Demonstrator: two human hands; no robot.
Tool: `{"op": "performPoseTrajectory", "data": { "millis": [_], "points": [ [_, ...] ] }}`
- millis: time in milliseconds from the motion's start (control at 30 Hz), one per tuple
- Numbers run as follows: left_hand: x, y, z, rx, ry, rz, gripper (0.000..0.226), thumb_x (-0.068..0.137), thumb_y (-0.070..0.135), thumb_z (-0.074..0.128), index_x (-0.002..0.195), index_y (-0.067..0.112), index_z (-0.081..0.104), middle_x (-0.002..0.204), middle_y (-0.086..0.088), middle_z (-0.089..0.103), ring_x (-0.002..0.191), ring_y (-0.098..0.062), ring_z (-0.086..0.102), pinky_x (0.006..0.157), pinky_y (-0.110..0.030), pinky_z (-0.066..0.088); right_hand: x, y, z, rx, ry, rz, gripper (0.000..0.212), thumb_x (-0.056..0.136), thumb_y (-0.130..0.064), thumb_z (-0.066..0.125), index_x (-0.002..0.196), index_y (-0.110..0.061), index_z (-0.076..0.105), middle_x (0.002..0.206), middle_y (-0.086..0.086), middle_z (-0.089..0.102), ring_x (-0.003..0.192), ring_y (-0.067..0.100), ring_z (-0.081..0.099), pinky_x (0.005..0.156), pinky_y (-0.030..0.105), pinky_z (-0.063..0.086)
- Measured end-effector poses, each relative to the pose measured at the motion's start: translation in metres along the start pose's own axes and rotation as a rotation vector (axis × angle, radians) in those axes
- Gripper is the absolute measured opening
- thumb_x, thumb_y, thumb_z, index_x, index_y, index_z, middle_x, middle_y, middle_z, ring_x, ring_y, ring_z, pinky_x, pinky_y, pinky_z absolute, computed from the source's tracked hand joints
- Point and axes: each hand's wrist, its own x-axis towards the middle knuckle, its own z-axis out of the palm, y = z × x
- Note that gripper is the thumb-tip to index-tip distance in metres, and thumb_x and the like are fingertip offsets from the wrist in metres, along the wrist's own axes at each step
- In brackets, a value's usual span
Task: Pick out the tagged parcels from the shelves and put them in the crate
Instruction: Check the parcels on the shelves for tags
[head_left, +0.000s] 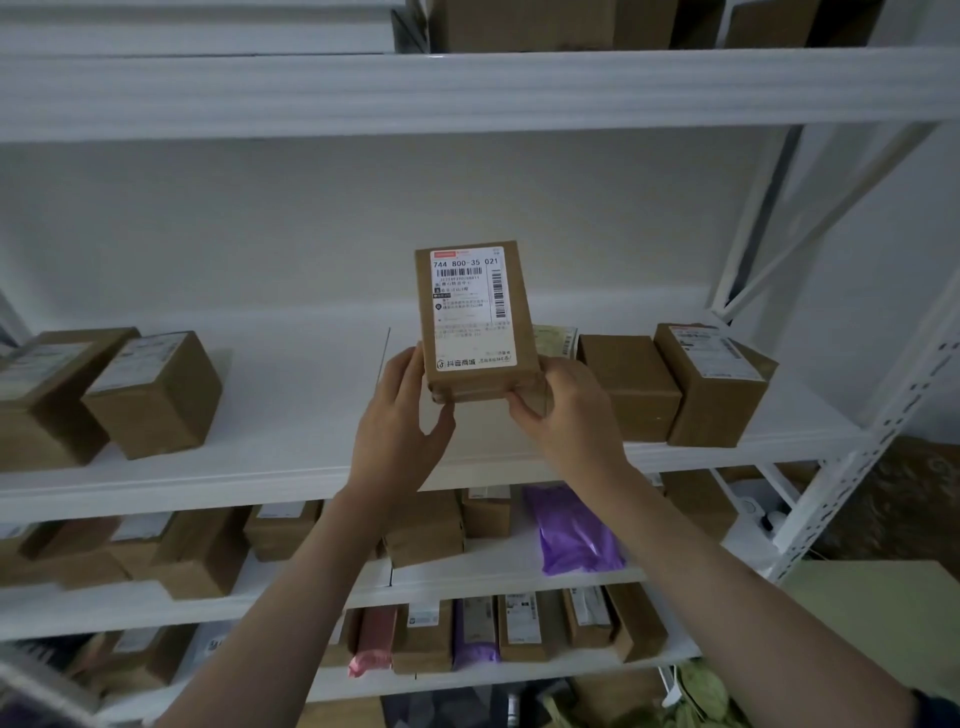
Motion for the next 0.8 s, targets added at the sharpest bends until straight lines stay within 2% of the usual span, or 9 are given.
{"op": "performPoseTrajectory", "data": {
  "millis": [100,400,533,667,800],
  "points": [
    [-0.002,-0.001,-0.001,0.01,-0.012,-0.018,0.072,0.09,0.025,0.07,0.152,0.014,0.036,0.149,-0.002,0.042,0.123,-0.02,0.055,0.085,-0.031,0.057,-0.002,0.0,0.001,0.0,-0.011,0.006,0.031,0.085,-0.027,0.079,0.107,-0.008,0.069,0.105,0.006,0.072,0.104,0.023,0.067,0.089,0.034,0.058],
    [-0.009,-0.009,0.005,0.012,-0.05,-0.025,0.071,0.089,0.026,0.071,0.151,0.014,0.037,0.147,-0.002,0.043,0.123,-0.022,0.055,0.087,-0.037,0.059,-0.011,0.003,0.007,0.004,-0.068,0.032,0.033,0.086,-0.03,0.076,0.111,-0.009,0.067,0.111,0.004,0.071,0.109,0.022,0.065,0.091,0.035,0.059],
    [-0.014,-0.015,0.014,-0.017,-0.087,-0.068,0.072,0.09,0.026,0.07,0.152,0.017,0.035,0.147,0.001,0.041,0.12,-0.017,0.054,0.087,-0.031,0.056,-0.015,0.005,0.012,0.012,-0.101,0.049,0.031,0.086,-0.029,0.078,0.11,-0.011,0.067,0.106,0.0,0.071,0.106,0.018,0.065,0.09,0.031,0.057],
    [-0.025,-0.025,0.024,-0.057,-0.179,-0.123,0.072,0.091,0.03,0.069,0.151,0.018,0.033,0.147,0.002,0.039,0.115,-0.013,0.055,0.084,-0.022,0.049,-0.025,0.011,0.025,-0.003,-0.22,0.125,0.032,0.088,-0.037,0.075,0.109,-0.014,0.067,0.101,-0.003,0.069,0.096,0.011,0.064,0.085,0.023,0.055],
    [-0.034,-0.041,0.032,-0.052,-0.275,-0.231,0.068,0.092,0.035,0.066,0.151,0.023,0.034,0.147,0.006,0.039,0.114,-0.011,0.055,0.085,-0.021,0.046,-0.03,0.015,0.04,0.007,-0.355,0.191,0.036,0.09,-0.042,0.072,0.114,-0.016,0.066,0.105,-0.003,0.069,0.098,0.011,0.065,0.087,0.028,0.057]
  ]
}}
